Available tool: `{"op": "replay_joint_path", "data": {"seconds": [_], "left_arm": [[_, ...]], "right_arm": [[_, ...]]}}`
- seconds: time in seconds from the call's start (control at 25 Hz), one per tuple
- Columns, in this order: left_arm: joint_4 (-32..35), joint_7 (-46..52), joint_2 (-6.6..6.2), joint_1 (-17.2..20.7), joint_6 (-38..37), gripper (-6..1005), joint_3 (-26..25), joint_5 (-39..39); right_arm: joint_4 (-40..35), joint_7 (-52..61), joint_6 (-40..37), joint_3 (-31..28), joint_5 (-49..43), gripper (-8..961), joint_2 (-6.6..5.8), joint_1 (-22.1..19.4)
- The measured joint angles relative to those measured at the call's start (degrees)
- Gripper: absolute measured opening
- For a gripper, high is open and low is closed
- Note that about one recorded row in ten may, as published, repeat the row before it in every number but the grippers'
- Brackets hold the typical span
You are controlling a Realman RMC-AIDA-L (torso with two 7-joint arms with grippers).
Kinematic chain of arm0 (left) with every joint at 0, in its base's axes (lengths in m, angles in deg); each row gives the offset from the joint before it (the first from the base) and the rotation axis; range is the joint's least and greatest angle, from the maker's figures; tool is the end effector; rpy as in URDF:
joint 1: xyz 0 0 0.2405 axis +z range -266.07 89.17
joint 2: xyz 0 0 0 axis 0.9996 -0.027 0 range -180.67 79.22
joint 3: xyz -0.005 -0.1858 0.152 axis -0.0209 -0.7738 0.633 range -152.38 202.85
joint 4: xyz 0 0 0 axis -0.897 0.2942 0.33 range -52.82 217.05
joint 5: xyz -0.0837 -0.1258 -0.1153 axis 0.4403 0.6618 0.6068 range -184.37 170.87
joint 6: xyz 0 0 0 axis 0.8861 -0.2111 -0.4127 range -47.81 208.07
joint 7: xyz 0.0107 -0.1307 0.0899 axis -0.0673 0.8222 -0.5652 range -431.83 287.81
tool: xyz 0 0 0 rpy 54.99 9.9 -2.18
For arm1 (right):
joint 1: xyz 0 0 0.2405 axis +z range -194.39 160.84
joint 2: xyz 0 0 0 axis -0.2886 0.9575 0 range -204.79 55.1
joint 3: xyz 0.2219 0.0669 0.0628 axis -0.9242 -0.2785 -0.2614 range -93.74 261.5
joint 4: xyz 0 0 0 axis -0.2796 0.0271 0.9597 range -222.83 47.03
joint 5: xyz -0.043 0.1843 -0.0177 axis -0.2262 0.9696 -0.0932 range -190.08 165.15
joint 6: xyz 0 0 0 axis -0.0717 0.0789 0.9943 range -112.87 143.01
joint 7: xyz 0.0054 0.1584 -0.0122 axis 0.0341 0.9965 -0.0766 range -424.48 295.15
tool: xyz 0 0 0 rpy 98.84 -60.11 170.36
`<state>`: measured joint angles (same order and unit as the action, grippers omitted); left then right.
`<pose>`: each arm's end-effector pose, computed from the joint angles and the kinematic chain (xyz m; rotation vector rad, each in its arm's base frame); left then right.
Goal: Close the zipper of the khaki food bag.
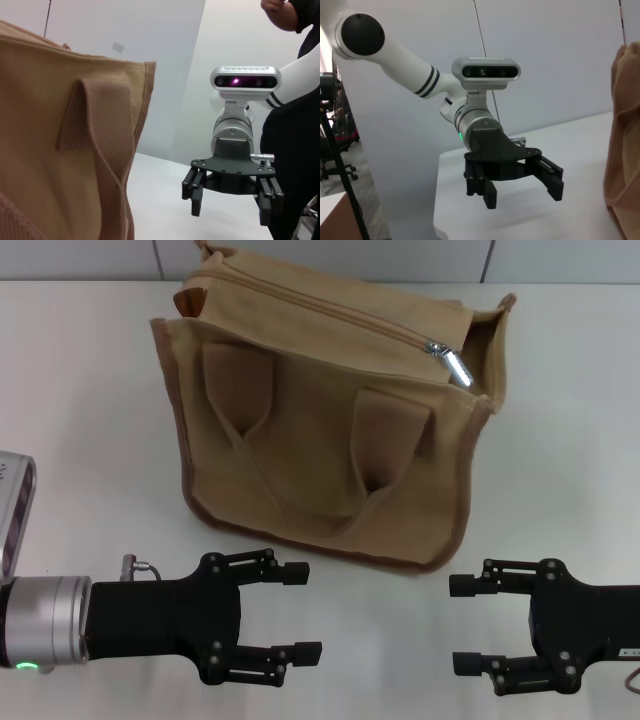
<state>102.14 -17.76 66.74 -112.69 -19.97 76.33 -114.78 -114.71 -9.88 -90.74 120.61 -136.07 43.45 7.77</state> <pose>-0.2433 0.2206 -0.0454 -2.9515 -0.3891 -0.9599 0.2517 0.2210 -0.0272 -2.9872 0.3232 0.8775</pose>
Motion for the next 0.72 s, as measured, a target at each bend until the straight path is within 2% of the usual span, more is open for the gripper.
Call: {"op": "replay_joint_path", "data": {"seconds": [0.28,0.72], "left_arm": [[-0.13,0.52,-0.16,-0.15,-0.33,825,0.21,-0.7],[-0.16,0.77,-0.62,-0.16,-1.47,825,1.02,-0.78]], "right_arm": [[0.01,-0.12,0.81,0.01,0.01,753,0.45,0.32],[0.01,-0.13,0.56,-0.09,0.3,753,0.47,0.42]]}}
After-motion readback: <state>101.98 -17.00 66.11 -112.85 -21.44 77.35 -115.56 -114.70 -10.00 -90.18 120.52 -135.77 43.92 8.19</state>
